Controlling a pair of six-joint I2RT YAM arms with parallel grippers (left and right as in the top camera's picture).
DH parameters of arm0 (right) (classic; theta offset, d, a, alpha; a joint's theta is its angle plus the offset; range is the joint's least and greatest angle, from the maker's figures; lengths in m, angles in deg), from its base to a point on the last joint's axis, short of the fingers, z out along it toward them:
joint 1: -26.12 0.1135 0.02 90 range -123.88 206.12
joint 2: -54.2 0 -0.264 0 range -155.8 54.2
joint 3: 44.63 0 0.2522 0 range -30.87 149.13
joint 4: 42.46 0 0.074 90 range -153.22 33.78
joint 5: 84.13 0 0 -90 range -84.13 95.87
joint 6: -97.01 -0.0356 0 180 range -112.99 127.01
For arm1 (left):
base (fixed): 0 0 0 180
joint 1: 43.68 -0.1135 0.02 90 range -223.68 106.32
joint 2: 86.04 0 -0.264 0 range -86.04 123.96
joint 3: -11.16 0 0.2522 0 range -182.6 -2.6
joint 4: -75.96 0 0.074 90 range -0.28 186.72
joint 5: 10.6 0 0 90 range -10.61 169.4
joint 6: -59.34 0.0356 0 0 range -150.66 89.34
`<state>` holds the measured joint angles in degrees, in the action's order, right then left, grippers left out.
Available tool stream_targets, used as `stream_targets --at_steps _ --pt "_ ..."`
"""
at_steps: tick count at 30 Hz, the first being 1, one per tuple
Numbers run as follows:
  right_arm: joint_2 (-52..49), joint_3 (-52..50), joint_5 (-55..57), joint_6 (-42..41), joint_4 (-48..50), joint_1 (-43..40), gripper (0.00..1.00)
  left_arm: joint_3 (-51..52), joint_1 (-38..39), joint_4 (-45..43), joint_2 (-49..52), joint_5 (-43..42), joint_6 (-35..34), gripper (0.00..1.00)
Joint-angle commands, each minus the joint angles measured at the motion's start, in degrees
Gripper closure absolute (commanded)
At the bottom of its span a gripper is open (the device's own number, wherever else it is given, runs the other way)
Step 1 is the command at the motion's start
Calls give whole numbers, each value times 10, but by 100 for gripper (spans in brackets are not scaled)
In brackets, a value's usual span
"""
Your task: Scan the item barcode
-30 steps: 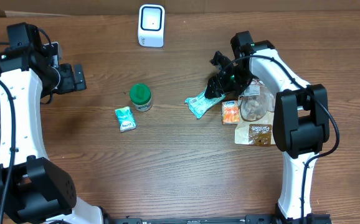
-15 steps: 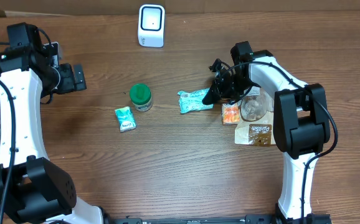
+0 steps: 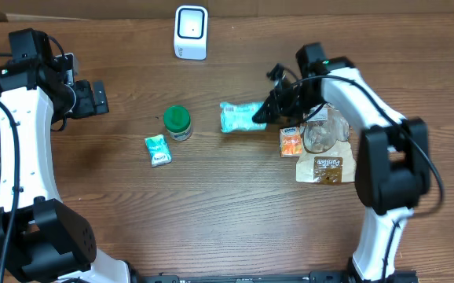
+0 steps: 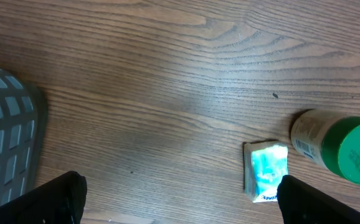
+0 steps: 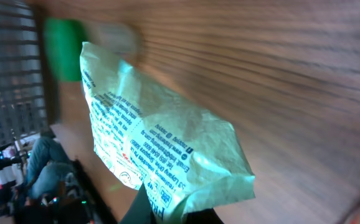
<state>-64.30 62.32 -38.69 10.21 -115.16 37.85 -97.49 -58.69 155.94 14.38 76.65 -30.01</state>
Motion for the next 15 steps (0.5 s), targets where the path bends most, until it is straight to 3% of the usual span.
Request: stream_targets --at_steps 1,15 --pt "106 5 -15 2 -17 3 96 -9 0 -1 0 0 13 0" --pt "279 5 5 0 -111 9 96 -9 0 -1 0 0 13 1"
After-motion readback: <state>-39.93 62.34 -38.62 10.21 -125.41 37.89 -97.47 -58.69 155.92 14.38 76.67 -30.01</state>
